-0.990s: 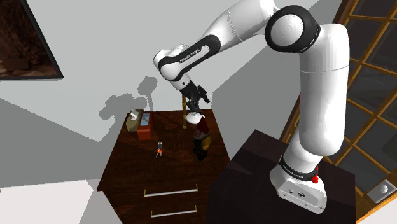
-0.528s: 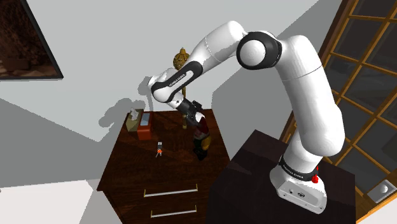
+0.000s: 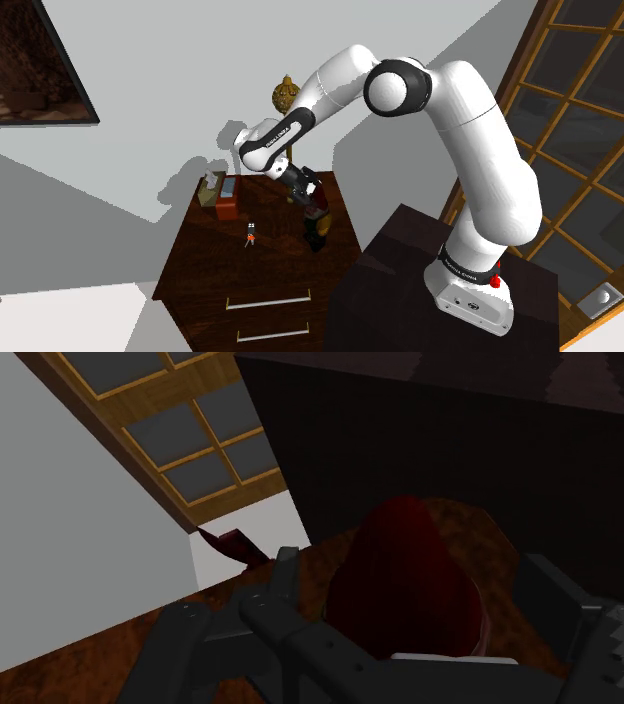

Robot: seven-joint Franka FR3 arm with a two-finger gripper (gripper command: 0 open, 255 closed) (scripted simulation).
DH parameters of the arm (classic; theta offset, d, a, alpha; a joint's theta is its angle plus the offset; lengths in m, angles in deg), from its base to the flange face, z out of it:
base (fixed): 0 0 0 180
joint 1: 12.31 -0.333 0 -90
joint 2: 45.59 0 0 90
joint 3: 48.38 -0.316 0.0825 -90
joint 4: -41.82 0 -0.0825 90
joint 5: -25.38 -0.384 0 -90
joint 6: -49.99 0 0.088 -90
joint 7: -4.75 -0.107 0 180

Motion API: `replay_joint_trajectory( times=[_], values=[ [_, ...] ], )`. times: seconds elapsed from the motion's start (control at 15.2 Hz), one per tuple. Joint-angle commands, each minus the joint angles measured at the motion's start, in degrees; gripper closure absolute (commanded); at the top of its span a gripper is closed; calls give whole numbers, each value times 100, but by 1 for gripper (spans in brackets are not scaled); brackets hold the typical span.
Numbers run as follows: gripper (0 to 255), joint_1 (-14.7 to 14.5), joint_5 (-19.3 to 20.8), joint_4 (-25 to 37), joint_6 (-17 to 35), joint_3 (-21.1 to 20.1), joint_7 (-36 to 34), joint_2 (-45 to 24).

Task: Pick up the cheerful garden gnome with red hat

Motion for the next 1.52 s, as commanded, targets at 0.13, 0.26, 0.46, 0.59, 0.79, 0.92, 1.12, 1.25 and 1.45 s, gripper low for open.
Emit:
replay_joint_trajectory(
  times=[0.13,0.26,0.46,0.59,0.79,0.92,1.12,1.25,1.45],
  values=[
    [255,0,1,6,7,1,-2,-11],
    [255,0,2,5,9,1,-2,-13],
    [255,0,3,13,3,2,2,-14],
    [255,1,2,-3,10,1,-2,-5],
    [255,4,-11,-17,-126,-9,38,151],
    [255,5,-19,-19,-219,-15,66,251],
    [255,5,-30,-8,-365,-23,109,394],
    [255,4,-36,4,-465,-28,139,486],
    [255,3,-44,32,-618,-35,185,618]
  ],
)
